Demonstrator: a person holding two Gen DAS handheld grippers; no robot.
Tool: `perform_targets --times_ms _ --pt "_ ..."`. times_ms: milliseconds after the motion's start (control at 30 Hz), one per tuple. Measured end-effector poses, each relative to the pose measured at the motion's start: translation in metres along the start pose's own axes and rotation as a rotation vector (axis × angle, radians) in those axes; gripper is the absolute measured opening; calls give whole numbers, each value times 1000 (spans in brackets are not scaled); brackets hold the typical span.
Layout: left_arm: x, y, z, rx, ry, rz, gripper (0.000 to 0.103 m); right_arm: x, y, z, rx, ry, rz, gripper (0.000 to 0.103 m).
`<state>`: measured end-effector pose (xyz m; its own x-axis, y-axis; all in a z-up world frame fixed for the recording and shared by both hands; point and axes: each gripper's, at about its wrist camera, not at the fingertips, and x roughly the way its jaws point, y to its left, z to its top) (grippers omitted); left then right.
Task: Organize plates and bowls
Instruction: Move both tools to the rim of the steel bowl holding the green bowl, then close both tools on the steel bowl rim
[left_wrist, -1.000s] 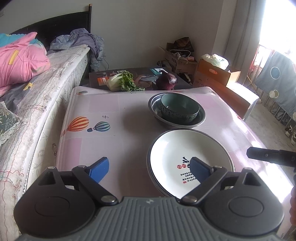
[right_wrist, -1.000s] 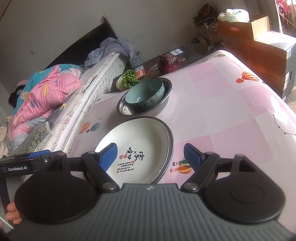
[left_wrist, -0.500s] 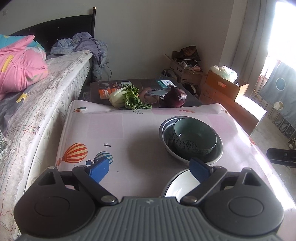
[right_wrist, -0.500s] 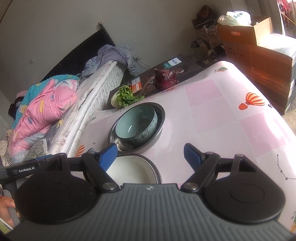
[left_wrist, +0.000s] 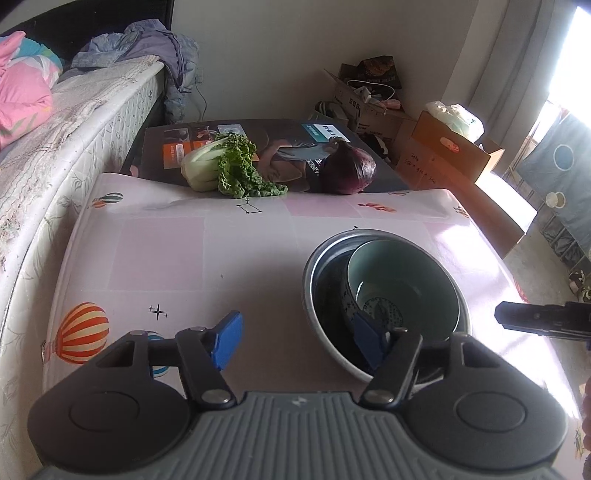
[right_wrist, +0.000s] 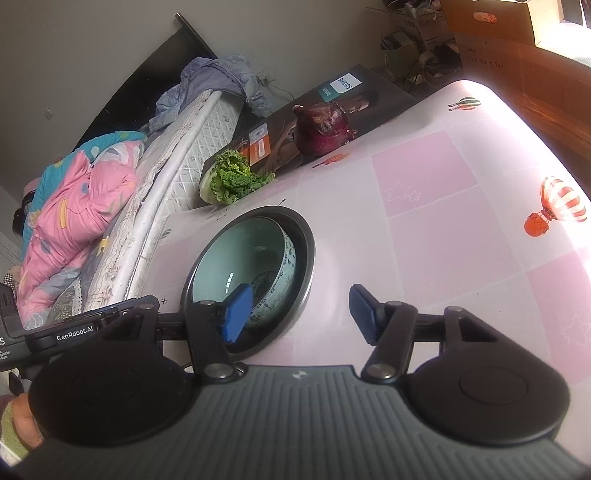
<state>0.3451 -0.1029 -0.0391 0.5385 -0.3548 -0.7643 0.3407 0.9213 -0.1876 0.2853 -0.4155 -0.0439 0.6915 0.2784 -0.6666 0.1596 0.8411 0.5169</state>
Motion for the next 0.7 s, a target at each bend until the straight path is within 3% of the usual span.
perform_targets --times_ms 133,300,400,700 --pt "19 1 4 -1 56 3 62 24 -10 7 32 38 15 52" --pt "37 -1 7 19 110 9 47 50 -13 11 25 101 -13 49" --pt "45 -3 9 18 129 8 44 65 -13 15 11 138 -31 40" --pt "70 -2 17 -36 199 -9 28 85 -5 25 -10 166 -45 28"
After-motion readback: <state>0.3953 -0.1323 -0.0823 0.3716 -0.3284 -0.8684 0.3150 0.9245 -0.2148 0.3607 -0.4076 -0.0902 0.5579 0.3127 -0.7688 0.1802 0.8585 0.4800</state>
